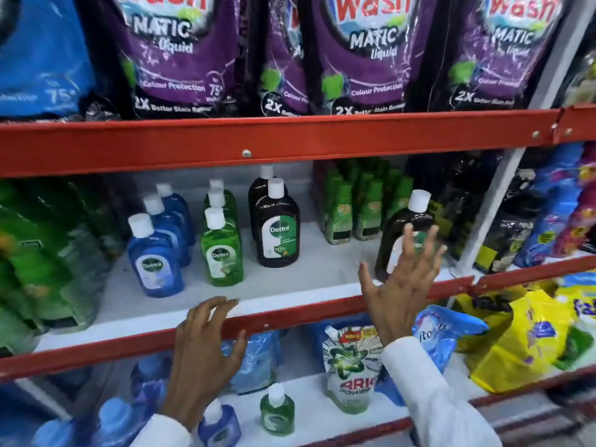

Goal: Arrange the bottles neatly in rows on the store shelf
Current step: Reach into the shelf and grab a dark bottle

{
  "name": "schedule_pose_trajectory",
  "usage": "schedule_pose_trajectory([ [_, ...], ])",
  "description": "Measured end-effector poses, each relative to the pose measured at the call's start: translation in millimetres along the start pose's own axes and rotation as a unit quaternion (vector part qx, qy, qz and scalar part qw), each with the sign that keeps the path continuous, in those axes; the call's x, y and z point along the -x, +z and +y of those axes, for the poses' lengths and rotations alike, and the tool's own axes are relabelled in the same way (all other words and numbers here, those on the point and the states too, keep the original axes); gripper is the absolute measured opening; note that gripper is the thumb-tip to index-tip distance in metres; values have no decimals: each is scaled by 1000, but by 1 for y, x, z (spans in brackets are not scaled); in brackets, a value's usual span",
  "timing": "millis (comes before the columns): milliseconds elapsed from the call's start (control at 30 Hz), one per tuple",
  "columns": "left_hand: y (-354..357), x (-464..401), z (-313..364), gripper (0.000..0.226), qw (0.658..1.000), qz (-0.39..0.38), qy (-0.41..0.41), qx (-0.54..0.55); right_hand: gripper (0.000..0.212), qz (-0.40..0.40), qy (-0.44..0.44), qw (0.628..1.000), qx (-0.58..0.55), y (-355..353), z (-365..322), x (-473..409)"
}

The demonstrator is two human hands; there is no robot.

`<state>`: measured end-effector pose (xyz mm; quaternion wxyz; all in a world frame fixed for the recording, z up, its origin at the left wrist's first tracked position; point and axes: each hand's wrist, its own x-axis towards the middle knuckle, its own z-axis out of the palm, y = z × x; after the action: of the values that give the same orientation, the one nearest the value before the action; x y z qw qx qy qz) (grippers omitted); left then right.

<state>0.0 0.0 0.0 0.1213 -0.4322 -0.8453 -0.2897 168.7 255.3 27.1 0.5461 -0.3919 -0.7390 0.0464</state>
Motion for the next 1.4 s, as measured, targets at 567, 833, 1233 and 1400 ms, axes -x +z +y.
schedule_pose_trajectory([
  [567,-10,13,-55,46,999,18,-24,-33,116,-20,166,978,-125,11,8,-25],
  [833,-12,27,-65,51,996,-19,-15,-81,120,-146,90,968,-184,18,-91,14],
  [1233,-18,31,-63,63,999,-38,10,-7,119,-194,85,970,-122,38,-124,46],
  [1400,-19,31,-63,62,998,-37,29,-47,115,-172,70,971,-150,33,-112,55],
])
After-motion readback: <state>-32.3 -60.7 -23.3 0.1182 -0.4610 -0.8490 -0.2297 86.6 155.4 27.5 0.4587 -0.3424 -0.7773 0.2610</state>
